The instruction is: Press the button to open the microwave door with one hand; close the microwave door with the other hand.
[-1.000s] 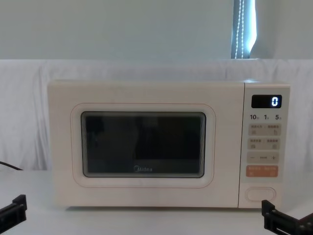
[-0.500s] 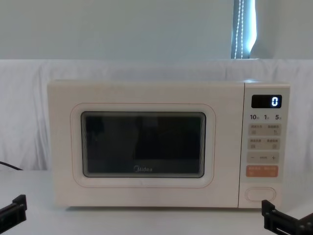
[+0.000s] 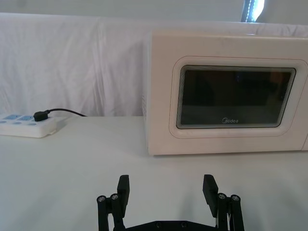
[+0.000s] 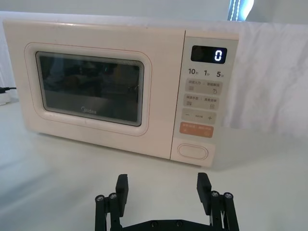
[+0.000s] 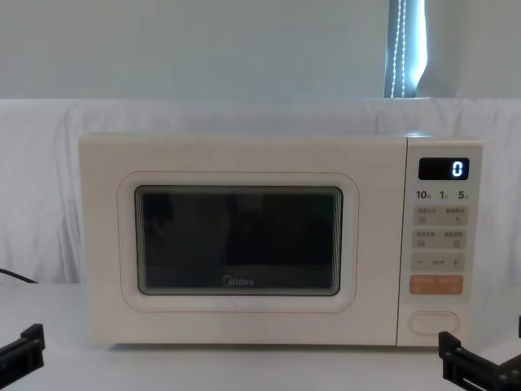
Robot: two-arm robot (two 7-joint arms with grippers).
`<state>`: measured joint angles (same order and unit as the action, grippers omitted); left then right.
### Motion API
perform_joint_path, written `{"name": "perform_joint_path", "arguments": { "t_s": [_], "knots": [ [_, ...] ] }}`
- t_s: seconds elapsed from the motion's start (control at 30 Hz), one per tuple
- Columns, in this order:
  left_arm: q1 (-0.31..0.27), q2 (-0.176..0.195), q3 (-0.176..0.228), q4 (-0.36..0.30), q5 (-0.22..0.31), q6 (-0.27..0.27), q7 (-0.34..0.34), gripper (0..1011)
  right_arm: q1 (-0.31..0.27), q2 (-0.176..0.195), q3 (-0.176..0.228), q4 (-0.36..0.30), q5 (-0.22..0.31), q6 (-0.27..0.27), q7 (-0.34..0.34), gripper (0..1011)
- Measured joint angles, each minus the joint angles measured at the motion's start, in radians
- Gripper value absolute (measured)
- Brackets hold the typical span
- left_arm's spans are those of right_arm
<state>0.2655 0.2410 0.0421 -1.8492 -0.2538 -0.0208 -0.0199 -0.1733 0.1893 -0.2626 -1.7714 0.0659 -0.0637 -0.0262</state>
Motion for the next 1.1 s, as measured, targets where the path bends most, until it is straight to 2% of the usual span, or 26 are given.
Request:
{"name": "perform_joint_path", "arguments": {
  "t_s": [0.37, 0.57, 0.77, 0.8, 1.1],
  "knots": [
    [0.0, 0.0, 0.0, 0.0, 0.0, 0.0, 0.0, 1001, 0.0, 0.0, 0.0, 0.0, 0.0, 0.0, 0.0, 662],
    [0.0, 0.0, 0.0, 0.0, 0.0, 0.0, 0.0, 1001, 0.0, 0.0, 0.0, 0.0, 0.0, 0.0, 0.0, 442],
    [0.0, 0.0, 0.0, 0.0, 0.0, 0.0, 0.0, 1001, 0.0, 0.0, 0.0, 0.0, 0.0, 0.0, 0.0, 285],
    [0.0, 0.0, 0.0, 0.0, 0.0, 0.0, 0.0, 1001, 0.0, 0.0, 0.0, 0.0, 0.0, 0.0, 0.0, 230],
    [0.0, 0.0, 0.0, 0.0, 0.0, 0.0, 0.0, 1001, 0.0, 0.0, 0.0, 0.0, 0.0, 0.0, 0.0, 0]
  ]
}}
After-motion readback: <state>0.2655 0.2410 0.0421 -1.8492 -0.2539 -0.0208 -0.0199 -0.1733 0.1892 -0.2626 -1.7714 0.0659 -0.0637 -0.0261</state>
